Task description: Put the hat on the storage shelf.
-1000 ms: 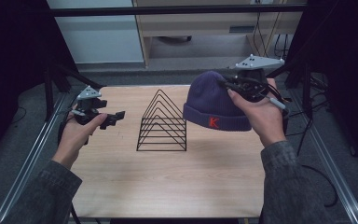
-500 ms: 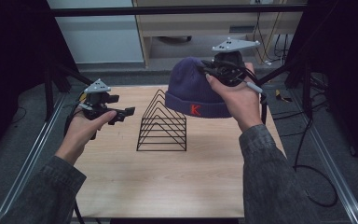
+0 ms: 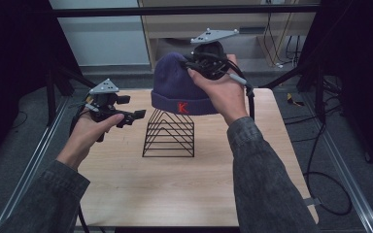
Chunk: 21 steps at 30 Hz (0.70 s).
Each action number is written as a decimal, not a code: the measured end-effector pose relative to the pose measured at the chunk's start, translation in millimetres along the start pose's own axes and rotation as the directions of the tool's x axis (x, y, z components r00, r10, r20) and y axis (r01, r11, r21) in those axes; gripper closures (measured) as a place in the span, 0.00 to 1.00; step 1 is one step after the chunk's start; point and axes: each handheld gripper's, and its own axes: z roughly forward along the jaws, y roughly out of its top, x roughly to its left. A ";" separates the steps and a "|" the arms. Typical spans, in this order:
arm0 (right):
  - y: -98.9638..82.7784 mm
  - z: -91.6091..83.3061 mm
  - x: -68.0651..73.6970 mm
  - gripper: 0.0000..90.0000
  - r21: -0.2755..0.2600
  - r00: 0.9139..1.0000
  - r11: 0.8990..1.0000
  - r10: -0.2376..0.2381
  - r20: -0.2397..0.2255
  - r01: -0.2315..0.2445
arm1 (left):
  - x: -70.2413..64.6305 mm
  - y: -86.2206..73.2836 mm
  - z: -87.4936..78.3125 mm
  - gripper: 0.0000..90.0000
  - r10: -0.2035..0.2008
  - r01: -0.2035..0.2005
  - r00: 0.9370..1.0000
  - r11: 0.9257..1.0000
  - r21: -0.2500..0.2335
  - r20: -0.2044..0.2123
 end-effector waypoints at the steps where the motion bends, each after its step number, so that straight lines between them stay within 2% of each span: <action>1: 1.6 1.4 3.3 0.88 -0.005 1.000 1.000 0.001 -0.007 -0.001 | 0.7 -0.6 -0.3 0.15 -0.003 0.003 1.000 1.000 -0.003 0.001; 3: 2.9 2.8 6.7 0.88 -0.007 1.000 1.000 0.001 -0.014 -0.001 | 1.7 -2.0 -1.3 0.14 -0.006 0.006 1.000 1.000 -0.008 0.003; 8: 9.4 8.0 27.9 0.88 -0.017 0.998 1.000 -0.016 -0.056 0.015 | 2.7 -8.7 -0.3 0.11 -0.009 0.009 1.000 1.000 -0.005 0.019; 12: 12.4 8.2 36.9 0.88 -0.029 0.997 0.999 -0.026 -0.077 0.024 | 1.8 -10.1 4.1 0.10 -0.001 0.000 0.999 0.999 0.033 0.040; 14: 14.2 8.9 41.4 0.88 -0.031 0.995 0.999 -0.036 -0.091 0.033 | 0.7 -10.1 7.4 0.09 0.007 -0.008 0.999 0.999 0.031 0.035; 18: 15.7 9.0 45.4 0.88 -0.035 0.993 0.999 -0.039 -0.109 0.035 | 1.1 -10.2 12.3 0.07 0.008 -0.010 0.998 0.999 0.036 0.058; 19: 15.8 8.9 45.9 0.88 -0.036 0.993 0.999 -0.042 -0.111 0.038 | 1.0 -10.5 14.2 0.09 0.009 -0.012 0.997 0.999 0.038 0.071; 21: 15.2 8.6 45.8 0.88 -0.034 0.993 0.999 -0.045 -0.114 0.041 | 0.4 -10.4 15.7 0.18 0.007 -0.010 0.998 0.999 0.044 0.062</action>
